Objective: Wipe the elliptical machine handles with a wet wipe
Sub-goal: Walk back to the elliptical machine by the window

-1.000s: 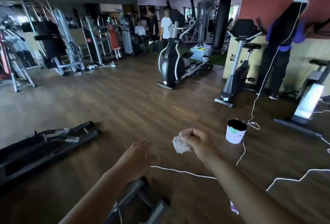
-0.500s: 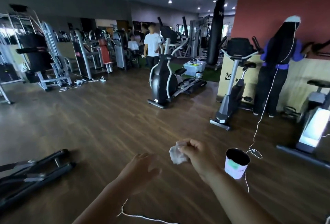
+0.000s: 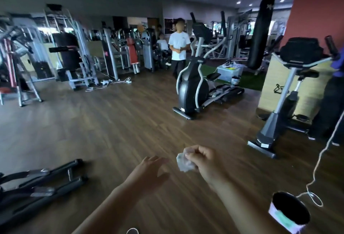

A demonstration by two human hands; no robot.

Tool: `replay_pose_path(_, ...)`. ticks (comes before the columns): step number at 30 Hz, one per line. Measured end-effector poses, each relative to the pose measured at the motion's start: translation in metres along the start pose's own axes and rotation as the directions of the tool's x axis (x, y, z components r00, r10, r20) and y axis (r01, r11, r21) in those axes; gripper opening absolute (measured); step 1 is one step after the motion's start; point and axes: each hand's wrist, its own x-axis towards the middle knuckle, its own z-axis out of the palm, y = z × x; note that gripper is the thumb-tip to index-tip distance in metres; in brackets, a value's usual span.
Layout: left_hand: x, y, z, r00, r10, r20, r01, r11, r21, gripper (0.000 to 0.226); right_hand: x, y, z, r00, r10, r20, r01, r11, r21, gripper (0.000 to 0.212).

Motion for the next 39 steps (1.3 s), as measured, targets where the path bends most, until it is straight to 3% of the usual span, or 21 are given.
replay_pose_path(3, 0.038, -0.026, 0.000, 0.996, -0.075, -0.040, 0.074, 0.997, -0.012, 0.060, 0.066, 0.013, 0.013, 0.996, 0.025, 0.086, -0.025, 1.000, -0.004, 0.011)
replay_pose_path(8, 0.069, -0.073, -0.012, 0.959, -0.269, -0.088, 0.265, 0.963, -0.053, 0.072, 0.154, 0.013, 0.059, 0.966, 0.036, 0.256, -0.032, 0.999, -0.022, 0.015)
replay_pose_path(10, 0.078, -0.098, -0.019, 0.936, -0.334, -0.114, 0.327, 0.942, -0.075, 0.065, 0.184, 0.014, 0.087, 0.946, 0.047, 0.322, -0.040, 0.999, -0.026, 0.017)
replay_pose_path(14, 0.090, -0.164, -0.037, 0.879, -0.450, -0.156, 0.440, 0.893, -0.096, 0.059, 0.239, 0.021, 0.162, 0.891, 0.047, 0.452, -0.043, 0.999, -0.020, 0.026)
replay_pose_path(20, 0.086, -0.285, -0.077, 0.768, -0.598, -0.230, 0.581, 0.801, -0.146, 0.050, 0.296, 0.033, 0.309, 0.803, 0.007, 0.597, 0.027, 0.998, -0.048, 0.022)
replay_pose_path(28, 0.051, -0.436, -0.158, 0.595, -0.749, -0.293, 0.738, 0.653, -0.172, 0.049, 0.345, 0.023, 0.522, 0.661, 0.009, 0.750, 0.030, 0.999, -0.038, 0.023)
replay_pose_path(33, 0.010, -0.524, -0.193, 0.439, -0.828, -0.350, 0.802, 0.537, -0.263, 0.055, 0.358, 0.022, 0.649, 0.537, 0.034, 0.843, -0.008, 0.999, -0.036, 0.008)
replay_pose_path(39, -0.028, -0.627, -0.231, 0.222, -0.899, -0.377, 0.875, 0.354, -0.330, 0.056, 0.372, 0.031, 0.811, 0.343, 0.077, 0.936, -0.070, 0.996, -0.057, 0.012)
